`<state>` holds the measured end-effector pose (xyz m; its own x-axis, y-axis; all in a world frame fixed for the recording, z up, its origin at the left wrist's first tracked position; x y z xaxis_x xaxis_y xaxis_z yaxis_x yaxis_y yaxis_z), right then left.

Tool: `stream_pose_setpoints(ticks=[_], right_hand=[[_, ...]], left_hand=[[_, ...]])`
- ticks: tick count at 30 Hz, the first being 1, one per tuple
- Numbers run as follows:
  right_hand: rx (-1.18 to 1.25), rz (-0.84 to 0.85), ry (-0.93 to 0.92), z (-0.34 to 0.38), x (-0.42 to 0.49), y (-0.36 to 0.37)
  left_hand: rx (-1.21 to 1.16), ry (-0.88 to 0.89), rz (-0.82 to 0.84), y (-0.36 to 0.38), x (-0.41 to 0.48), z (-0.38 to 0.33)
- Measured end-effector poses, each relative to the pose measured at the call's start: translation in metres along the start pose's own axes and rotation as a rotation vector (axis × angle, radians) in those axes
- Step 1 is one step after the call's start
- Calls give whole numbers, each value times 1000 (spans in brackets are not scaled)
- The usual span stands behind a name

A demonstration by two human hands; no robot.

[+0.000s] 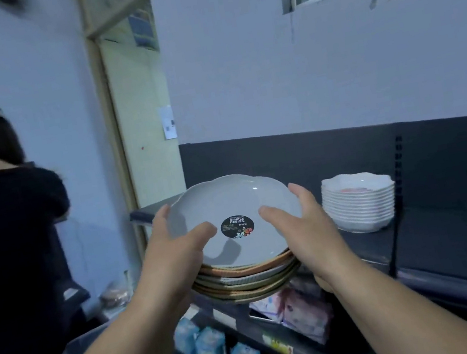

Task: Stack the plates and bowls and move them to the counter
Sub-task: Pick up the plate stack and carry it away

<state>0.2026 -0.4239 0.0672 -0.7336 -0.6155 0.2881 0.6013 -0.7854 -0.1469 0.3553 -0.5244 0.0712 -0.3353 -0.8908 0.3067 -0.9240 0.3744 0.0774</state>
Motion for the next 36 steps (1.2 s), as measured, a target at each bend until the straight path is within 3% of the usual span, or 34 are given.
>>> stream_pose_setpoints(ticks=[17, 26, 36], right_hand=[[68, 741, 40, -44, -81, 131], [131, 972, 15, -6, -192, 188], [212, 1138, -29, 77, -368, 288]], left_hand=[[198, -211, -648, -125, -132, 35], [257, -152, -886, -207, -228, -3], [331, -110, -1092, -367, -352, -68]])
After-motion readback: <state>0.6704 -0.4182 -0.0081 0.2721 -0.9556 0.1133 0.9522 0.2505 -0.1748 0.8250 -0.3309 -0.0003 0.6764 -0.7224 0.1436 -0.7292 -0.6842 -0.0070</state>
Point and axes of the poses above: each hand's wrist, its own x-axis towards the middle knuckle, its own y-axis out of the palm, z = x × y, the point moved 2 cm from there along x, towards the middle knuckle, and after that the axes turned 3 degrees about y, right-handed, at the moved point
